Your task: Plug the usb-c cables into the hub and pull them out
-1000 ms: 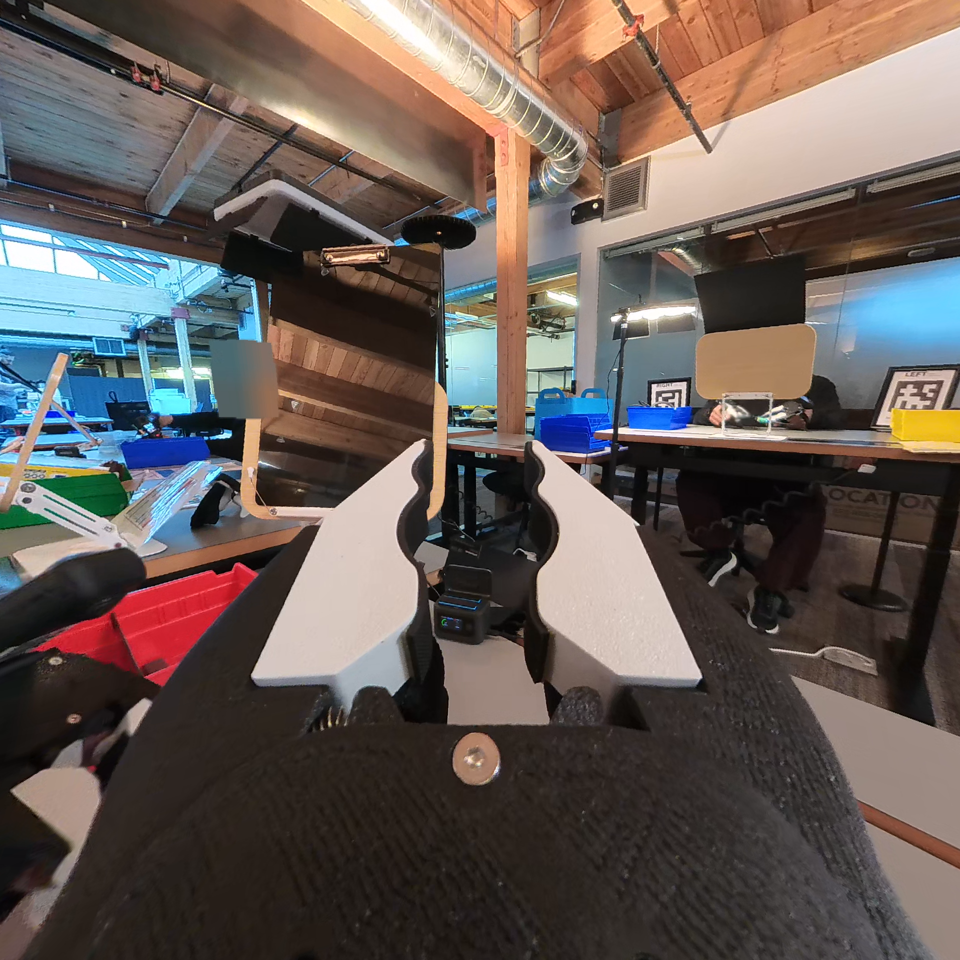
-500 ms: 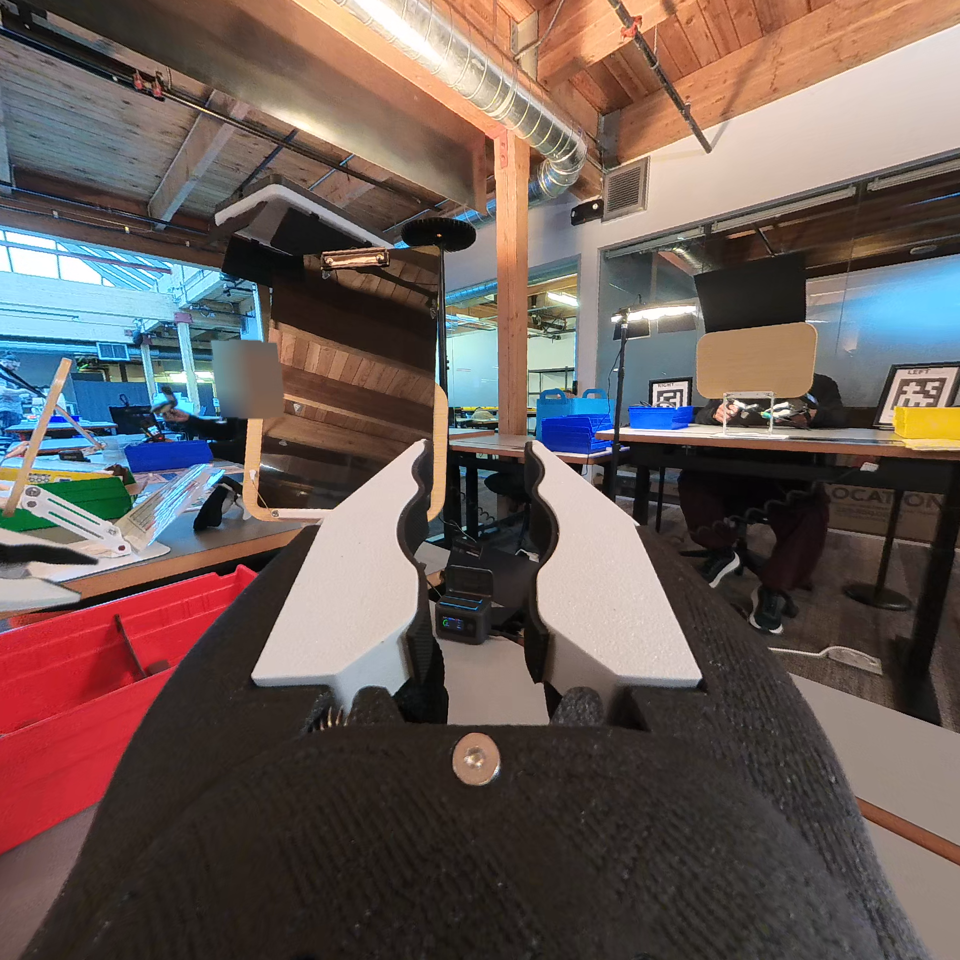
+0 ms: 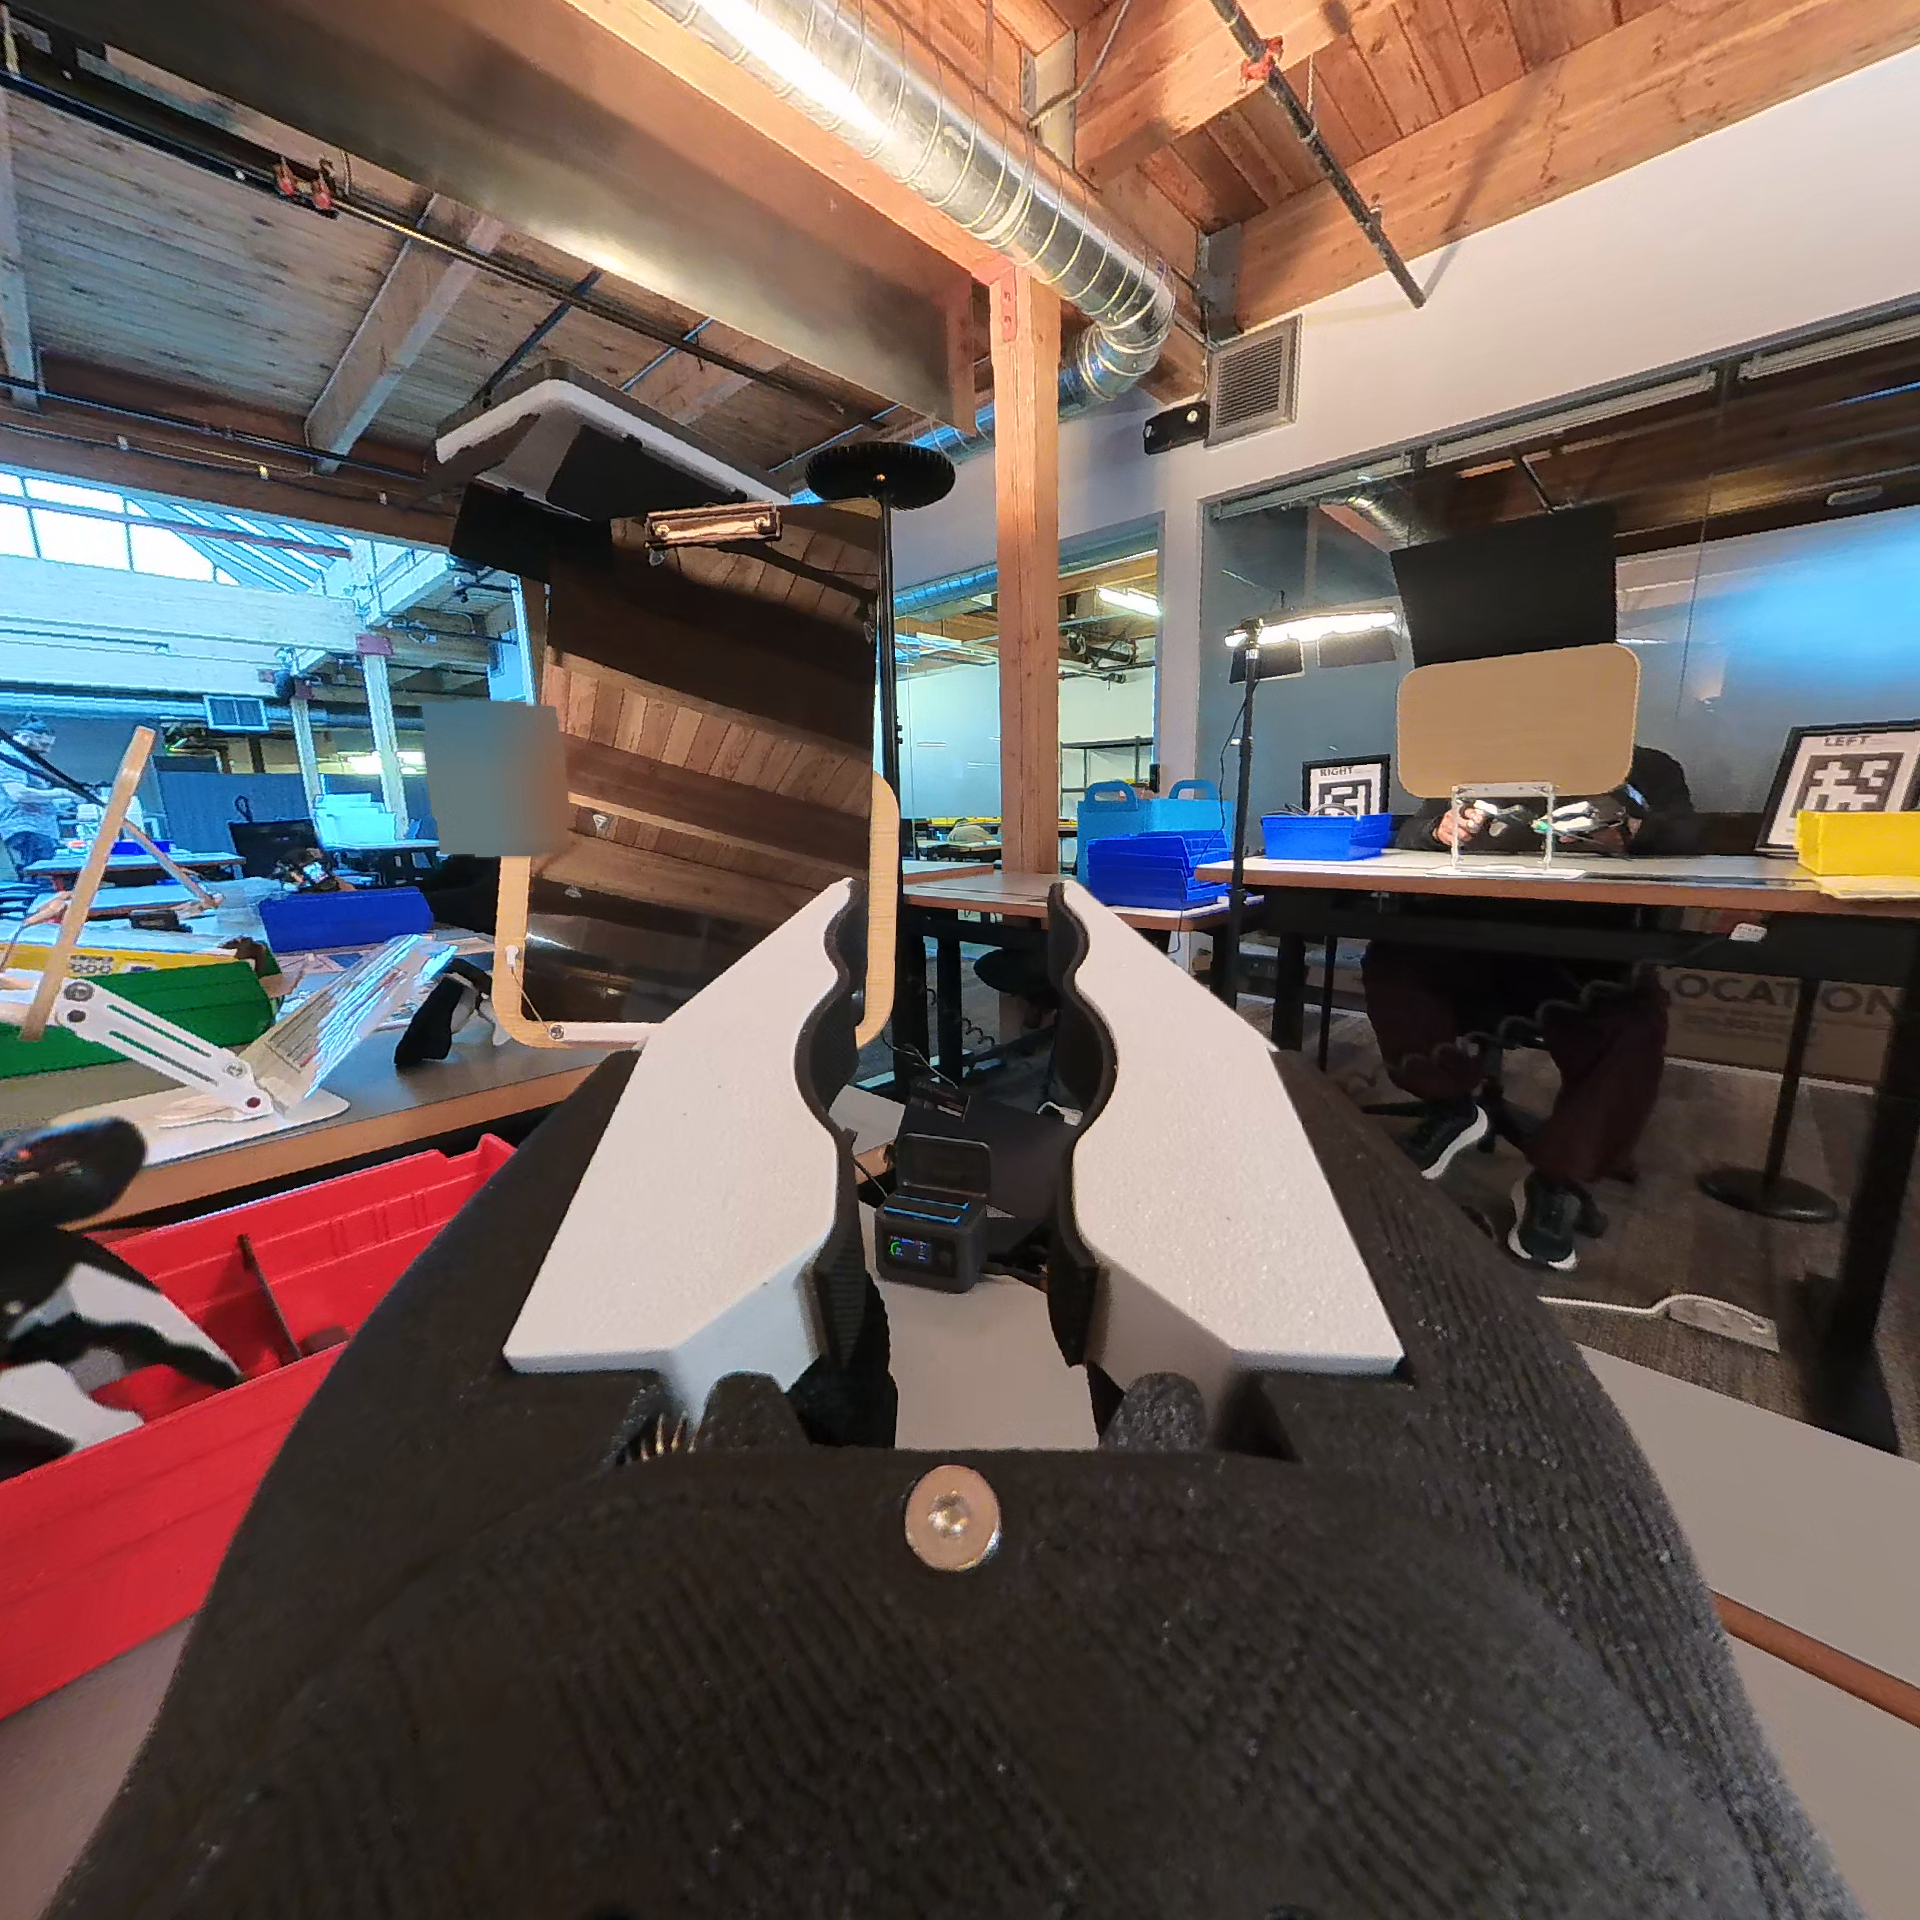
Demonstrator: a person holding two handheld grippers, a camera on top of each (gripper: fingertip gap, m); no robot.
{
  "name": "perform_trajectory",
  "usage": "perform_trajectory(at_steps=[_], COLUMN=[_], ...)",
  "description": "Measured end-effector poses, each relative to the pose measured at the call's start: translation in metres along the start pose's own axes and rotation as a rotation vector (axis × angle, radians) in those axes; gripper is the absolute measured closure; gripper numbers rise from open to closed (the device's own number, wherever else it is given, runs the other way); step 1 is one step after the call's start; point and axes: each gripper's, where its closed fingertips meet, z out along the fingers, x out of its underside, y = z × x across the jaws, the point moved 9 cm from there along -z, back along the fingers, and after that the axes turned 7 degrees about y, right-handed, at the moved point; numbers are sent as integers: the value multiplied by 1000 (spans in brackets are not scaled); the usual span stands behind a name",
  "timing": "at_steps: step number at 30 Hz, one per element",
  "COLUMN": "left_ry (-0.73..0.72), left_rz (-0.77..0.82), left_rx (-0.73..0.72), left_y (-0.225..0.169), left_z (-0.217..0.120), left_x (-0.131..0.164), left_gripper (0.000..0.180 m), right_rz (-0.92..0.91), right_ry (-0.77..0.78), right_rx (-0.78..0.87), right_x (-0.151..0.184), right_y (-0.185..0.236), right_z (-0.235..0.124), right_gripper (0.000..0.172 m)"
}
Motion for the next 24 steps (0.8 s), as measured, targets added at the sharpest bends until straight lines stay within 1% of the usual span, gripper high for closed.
perform_trajectory(at_steps=[2,3,4,5,6,7,10,14,16,20,22,24], left_ry=[-10,-8,-4,1,6,16,5,-52,-127,-296,-385,-470], left_rz=[-1,-5,-7,-4,4,13,32,37,33,58,81,111], left_rx=[7,3,5,3,-3,-14,-82,-239,-298,-428,-488,-517], left_y=[0,0,0,0,0,0,2,6,6,-1,-8,-17], left_z=[8,11,13,15,16,14,-1,-45,-74,-129,-153,-173], left_x=[-1,0,-1,0,0,1,3,1,-5,-31,-49,-70], left_gripper=[138,145,155,157,164,172,175,178,179,180,179,179], right_rz=[2,3,3,3,2,1,-2,1,1,-1,-8,-12], right_ry=[2,3,4,3,3,3,3,6,9,15,19,16], right_rx=[0,-1,-1,-2,-4,-5,-5,-6,-9,-12,-8,-5], right_x=[1,1,1,1,1,1,0,1,1,2,1,0], right_y=[0,0,0,0,0,1,1,0,1,2,3,3], right_z=[0,1,1,1,1,1,1,1,1,3,2,1], right_gripper=[139,139,139,139,139,139,140,140,140,140,140,140])
